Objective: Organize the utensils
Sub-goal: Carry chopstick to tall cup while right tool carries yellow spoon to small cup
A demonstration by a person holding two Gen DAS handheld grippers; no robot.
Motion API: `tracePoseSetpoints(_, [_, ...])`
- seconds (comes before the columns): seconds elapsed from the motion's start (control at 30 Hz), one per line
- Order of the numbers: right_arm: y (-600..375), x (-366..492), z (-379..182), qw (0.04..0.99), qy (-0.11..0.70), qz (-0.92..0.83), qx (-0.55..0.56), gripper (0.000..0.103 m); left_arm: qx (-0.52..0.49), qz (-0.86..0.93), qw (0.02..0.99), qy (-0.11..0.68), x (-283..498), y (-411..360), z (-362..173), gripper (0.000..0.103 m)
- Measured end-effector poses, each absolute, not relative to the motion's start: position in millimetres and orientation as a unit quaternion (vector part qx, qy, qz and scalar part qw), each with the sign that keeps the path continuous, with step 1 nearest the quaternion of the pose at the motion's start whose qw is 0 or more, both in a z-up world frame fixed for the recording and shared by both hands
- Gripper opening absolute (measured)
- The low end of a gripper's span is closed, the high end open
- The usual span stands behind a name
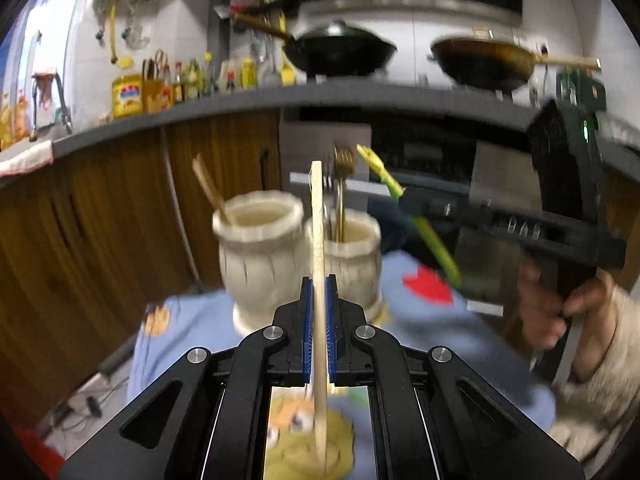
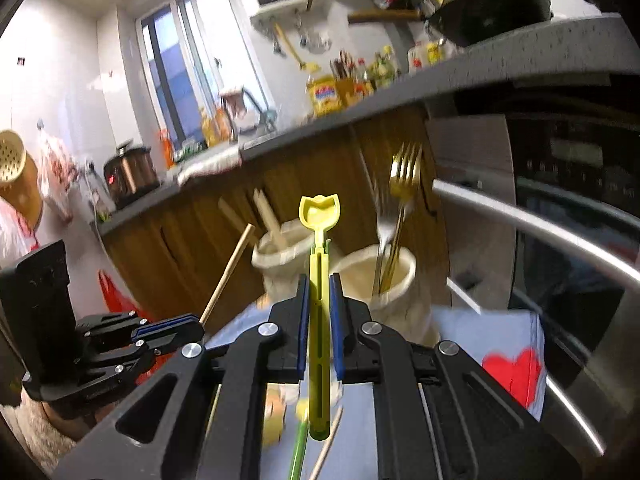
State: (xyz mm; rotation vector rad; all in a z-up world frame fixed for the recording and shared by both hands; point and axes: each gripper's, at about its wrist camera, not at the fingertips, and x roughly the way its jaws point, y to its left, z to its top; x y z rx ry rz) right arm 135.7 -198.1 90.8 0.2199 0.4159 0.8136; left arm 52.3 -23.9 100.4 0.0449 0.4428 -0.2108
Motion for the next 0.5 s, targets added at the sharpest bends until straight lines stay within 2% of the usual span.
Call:
tracePoseSetpoints(0.33, [-177.2, 188.8, 96.9, 0.904, 0.160, 0.377, 0.123, 0.010, -0.046, -0.074, 0.991, 0.097, 118.9, -15.8, 140.3, 0.007])
tracePoseSetpoints(0.5, [-168.0, 205.5, 90.3, 0.909, 0.155, 0.371, 0.110, 0.010, -0.062, -0.054, 0.994, 0.072, 142.1, -11.3, 143.8, 0.007])
